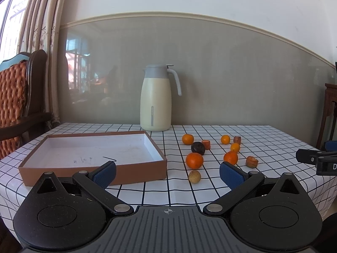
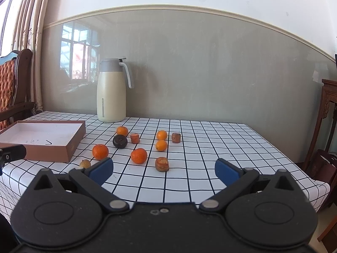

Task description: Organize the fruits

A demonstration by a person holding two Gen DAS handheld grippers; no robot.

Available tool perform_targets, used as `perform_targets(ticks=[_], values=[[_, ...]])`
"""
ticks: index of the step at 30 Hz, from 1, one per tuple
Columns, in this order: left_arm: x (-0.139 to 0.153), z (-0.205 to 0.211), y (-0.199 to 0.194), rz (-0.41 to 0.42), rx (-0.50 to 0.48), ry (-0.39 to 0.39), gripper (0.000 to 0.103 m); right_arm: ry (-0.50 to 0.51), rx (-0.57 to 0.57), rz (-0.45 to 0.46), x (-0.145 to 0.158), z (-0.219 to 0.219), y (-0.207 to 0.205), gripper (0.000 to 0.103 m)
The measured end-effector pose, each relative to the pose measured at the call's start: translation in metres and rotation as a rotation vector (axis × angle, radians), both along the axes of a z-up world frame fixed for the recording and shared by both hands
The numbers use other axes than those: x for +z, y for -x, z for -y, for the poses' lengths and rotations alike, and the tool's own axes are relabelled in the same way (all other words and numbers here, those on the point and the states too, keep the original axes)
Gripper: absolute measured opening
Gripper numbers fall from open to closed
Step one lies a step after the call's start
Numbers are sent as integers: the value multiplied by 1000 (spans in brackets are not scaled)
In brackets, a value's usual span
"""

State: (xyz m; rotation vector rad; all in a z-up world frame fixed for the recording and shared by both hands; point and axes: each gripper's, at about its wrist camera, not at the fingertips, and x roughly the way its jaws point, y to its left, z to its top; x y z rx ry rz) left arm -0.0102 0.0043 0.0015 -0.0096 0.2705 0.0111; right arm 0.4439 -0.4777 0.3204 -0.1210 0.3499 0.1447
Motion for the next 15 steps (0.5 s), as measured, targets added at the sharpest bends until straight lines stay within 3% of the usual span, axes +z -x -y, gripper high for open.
perform_targets(ticks=[6, 11, 13, 15], values=[[0, 0, 1, 8, 11, 8, 103, -1, 3, 2, 0, -1, 1, 97], [0, -1, -7, -31, 15, 9, 103, -15, 52, -30, 3, 0, -9, 97], [1, -1, -17, -39, 3, 36, 103, -17, 60, -33, 5, 0, -21, 94], [0, 5, -30, -38, -5, 30, 103, -1, 56, -43, 3, -2, -37, 82]])
